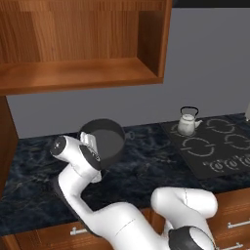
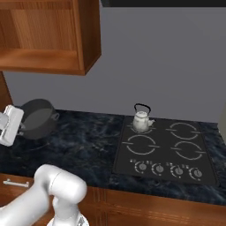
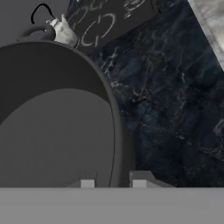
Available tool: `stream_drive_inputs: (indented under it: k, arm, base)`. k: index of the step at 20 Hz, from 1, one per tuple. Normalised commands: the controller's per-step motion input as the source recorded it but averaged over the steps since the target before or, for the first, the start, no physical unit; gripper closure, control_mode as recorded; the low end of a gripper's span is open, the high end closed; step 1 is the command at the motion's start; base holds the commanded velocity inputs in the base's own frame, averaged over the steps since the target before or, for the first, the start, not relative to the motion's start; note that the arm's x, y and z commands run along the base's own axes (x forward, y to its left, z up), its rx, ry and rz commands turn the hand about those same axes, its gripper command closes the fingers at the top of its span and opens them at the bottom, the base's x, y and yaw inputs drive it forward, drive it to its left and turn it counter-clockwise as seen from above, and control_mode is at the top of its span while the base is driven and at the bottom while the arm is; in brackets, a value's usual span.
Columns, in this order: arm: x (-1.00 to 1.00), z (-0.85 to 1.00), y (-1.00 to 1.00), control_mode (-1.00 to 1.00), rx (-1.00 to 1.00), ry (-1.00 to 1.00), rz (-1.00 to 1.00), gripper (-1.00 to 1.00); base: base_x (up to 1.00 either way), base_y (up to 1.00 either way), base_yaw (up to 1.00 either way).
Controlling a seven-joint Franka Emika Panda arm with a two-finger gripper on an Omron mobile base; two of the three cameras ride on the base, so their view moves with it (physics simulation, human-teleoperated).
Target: Pick the kettle from the cabinet and place it on a stove burner. Then pick the pot from the counter and place it on another stove burner. Finally, turn both burners on.
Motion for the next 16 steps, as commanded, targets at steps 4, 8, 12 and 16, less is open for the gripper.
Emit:
stream_drive_inputs:
  k: [4, 8, 12, 16]
  arm:
    - [-0.42, 0.27, -0.24, -1.0, 0.12, -0.01, -0.06, 1.0]
    - [-0.49, 0.16, -0.23, -1.0, 0.16, 0.0, -0.05, 1.0]
    - [-0.41, 0.27, -0.19, -1.0, 0.11, 0.0, -0.04, 1.0]
    - [-0.35, 0.33, -0.16, -1.0, 0.06, 0.0, -0.03, 1.0]
  base:
    - [0.0, 0.0, 0.0]
    - [0.0, 0.0, 0.0]
    - [0.0, 0.0, 0.0]
    - [0.0, 0.0, 0.0]
